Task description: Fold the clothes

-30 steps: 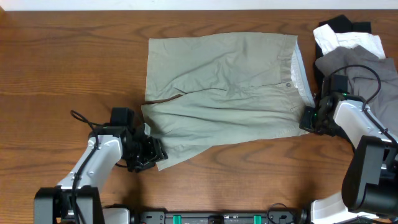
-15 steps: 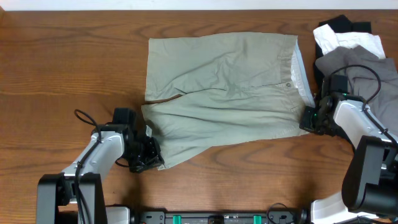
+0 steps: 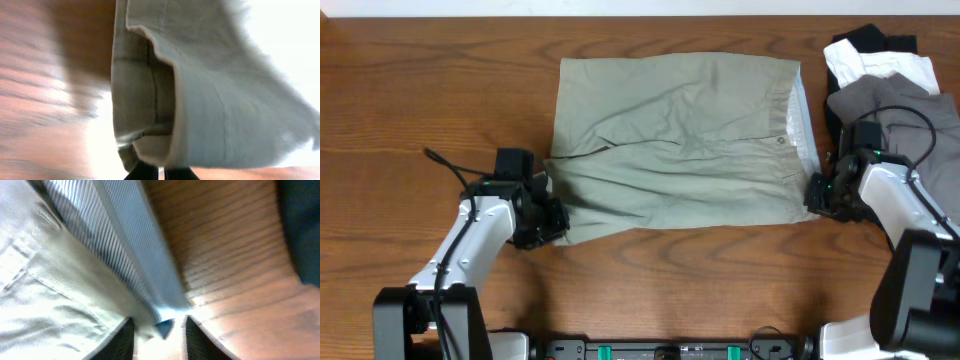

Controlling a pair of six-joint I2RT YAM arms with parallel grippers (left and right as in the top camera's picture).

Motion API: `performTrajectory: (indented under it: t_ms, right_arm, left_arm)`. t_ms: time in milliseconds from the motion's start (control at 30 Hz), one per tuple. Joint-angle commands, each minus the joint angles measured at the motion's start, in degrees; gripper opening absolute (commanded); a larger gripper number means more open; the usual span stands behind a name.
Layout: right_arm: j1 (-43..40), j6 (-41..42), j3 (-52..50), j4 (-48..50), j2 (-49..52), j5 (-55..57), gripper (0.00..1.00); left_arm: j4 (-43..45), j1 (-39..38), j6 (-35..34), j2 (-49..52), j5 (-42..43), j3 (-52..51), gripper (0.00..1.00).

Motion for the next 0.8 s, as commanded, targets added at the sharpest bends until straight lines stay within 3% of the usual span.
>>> performTrajectory:
  t_ms: [0,300,433,667,767]
  right_arm:
    - [-0.5,0.2,1.5,-0.7,-4.0,1.0,0.42]
    - [-0.5,0.4,-0.8,-2.6,-5.5,-0.3,0.44]
    - [-0.5,0.4,-5.3,2.8,-5.5,-0.3,0.44]
    - [-0.5,-5.1,-12.8,15.0,-5.5,-12.3,0.57]
    - [-0.5,-5.1,-14.6,18.8,-5.5,-12.5,0.57]
  left_arm:
    - [-0.1,0.0,0.7,-0.9,-7.6,1.6,0.06]
    - [0.3,0.0,0.2,-0.9,-8.9,1.6,0.06]
    - [0.3,0.0,0.2,-0.9,-8.9,1.6,0.06]
    - [0.3,0.0,-0.2,-0.9,-8.9,1.6,0.06]
    - [0.2,0.0,-0.2,-0.9,-8.9,1.6,0.06]
